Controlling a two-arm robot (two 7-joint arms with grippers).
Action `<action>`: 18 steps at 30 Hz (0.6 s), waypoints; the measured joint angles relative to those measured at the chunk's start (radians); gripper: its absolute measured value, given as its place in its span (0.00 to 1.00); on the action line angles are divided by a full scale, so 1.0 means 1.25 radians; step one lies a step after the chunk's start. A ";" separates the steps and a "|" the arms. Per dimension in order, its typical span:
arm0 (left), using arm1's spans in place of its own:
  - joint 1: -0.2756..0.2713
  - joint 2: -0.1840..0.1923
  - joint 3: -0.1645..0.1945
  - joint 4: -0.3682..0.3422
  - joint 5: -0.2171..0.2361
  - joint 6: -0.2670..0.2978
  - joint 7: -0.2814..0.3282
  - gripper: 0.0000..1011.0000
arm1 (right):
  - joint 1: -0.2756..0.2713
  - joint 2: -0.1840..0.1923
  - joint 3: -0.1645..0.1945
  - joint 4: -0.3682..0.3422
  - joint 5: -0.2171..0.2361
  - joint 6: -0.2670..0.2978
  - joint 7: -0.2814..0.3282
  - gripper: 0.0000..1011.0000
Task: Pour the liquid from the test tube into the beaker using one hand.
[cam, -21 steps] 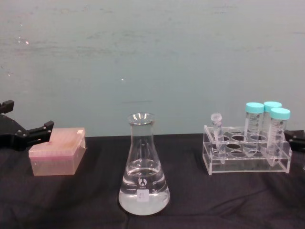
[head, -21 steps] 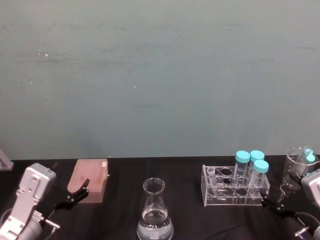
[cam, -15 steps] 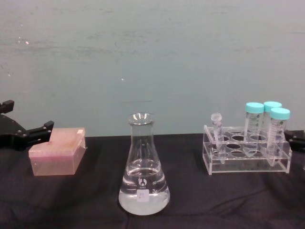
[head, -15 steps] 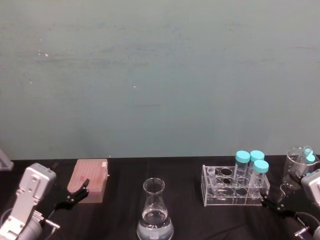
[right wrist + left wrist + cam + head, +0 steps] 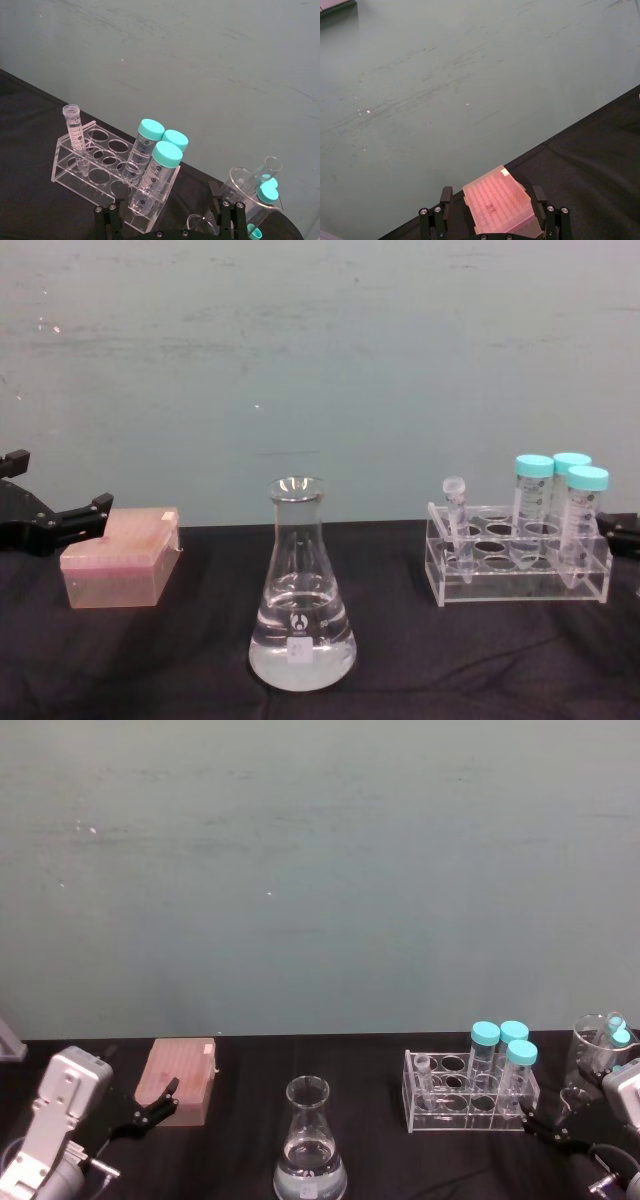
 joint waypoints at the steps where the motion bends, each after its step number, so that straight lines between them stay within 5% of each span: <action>1: 0.000 0.000 0.000 0.000 0.000 0.000 0.000 0.99 | 0.000 0.000 0.000 0.000 0.000 0.000 0.000 0.99; 18: 0.000 0.000 0.000 0.000 0.000 0.000 0.000 0.99 | 0.000 0.000 0.000 0.000 0.000 0.000 0.000 0.99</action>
